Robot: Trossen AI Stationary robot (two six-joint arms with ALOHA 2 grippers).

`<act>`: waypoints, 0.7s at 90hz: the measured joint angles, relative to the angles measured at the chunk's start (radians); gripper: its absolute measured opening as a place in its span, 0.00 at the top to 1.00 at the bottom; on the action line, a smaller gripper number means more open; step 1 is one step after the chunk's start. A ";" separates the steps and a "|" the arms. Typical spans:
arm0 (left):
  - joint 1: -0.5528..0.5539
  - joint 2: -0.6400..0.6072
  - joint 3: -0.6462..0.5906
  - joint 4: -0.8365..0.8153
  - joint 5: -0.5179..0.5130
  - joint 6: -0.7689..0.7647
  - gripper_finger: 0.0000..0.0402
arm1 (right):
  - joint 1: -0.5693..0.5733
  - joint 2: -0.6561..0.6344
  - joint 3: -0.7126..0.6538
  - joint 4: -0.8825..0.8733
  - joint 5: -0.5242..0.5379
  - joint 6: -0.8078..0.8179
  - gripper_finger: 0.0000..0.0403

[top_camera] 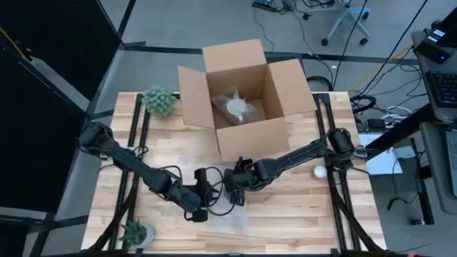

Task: Wrap mug
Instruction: Wrap the red mug with bubble wrap

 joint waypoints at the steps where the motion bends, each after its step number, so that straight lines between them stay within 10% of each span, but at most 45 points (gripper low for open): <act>1: -0.003 -0.007 0.000 -0.018 0.000 -0.013 0.80 | 0.000 0.000 0.000 0.000 0.000 -0.001 0.46; 25: -0.076 -0.070 -0.027 -0.189 -0.053 -0.169 0.80 | -0.002 -0.001 -0.001 0.001 0.002 -0.024 0.46; 63: 0.033 0.030 -0.102 0.399 -0.024 0.073 0.80 | -0.002 0.000 -0.002 0.020 0.005 -0.028 0.46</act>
